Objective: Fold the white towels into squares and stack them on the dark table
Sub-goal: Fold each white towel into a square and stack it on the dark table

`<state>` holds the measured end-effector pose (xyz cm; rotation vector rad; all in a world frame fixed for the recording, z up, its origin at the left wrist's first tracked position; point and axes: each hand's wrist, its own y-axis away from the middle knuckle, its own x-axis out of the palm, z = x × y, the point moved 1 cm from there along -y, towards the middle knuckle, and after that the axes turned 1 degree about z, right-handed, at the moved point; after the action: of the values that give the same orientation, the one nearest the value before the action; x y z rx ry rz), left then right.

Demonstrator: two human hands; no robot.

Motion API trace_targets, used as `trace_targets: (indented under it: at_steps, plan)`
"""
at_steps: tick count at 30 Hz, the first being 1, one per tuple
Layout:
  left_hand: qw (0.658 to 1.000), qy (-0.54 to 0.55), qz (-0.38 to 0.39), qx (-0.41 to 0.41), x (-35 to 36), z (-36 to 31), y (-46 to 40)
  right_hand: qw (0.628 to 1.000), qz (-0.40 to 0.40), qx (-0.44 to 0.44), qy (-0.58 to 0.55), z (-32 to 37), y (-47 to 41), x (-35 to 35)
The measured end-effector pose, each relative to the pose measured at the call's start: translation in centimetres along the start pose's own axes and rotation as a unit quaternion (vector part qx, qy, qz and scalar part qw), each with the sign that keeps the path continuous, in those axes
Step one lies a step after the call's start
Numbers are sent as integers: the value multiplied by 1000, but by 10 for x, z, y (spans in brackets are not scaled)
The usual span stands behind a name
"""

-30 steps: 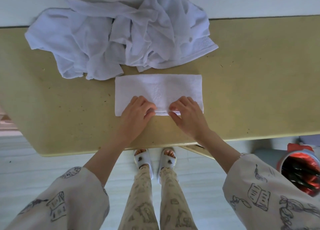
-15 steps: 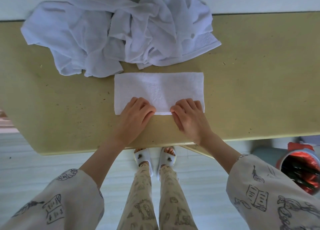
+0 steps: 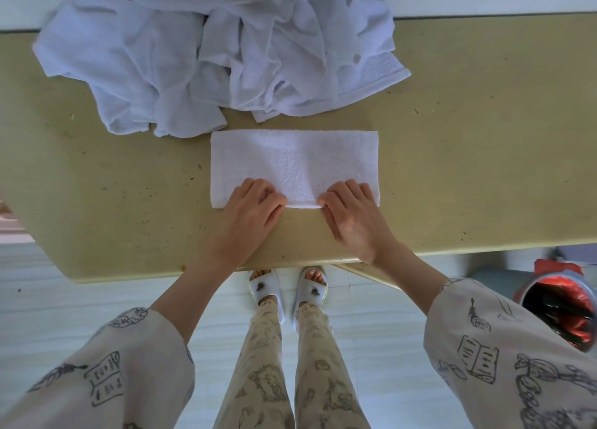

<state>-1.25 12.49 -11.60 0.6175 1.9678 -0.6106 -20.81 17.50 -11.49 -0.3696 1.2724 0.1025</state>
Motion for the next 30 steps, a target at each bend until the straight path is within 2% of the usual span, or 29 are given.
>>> trace_targets:
  at_steps: [6, 9, 11, 15, 19, 22, 25, 30]
  plan:
    - [999, 9, 31, -43, -8, -14, 6, 998, -1, -11, 62, -7, -2, -8]
    - [990, 82, 103, -54, -12, -34, 9, 998, -4, 33, 55, -23, -14, -15]
    - [985, 116, 121, -30, -15, -45, 3, 997, -17, 79, 13, -29, -21, -19]
    - [998, 20, 54, 16, -12, -35, -27, 984, -40, 167, -54, -21, -11, -24]
    - [991, -64, 107, 45, -4, -11, -44, 981, -16, 172, -82, 3, 7, -22]
    - [984, -126, 121, -29, -13, -8, -37, 991, 41, 105, -74, 20, 9, -17]
    - [955, -193, 174, -143, -29, -14, -24, 995, 100, 30, -4, 29, 1, -10]
    - [944, -178, 158, -230, -50, -17, -11, 988, 127, 36, 84, 13, -11, -10]
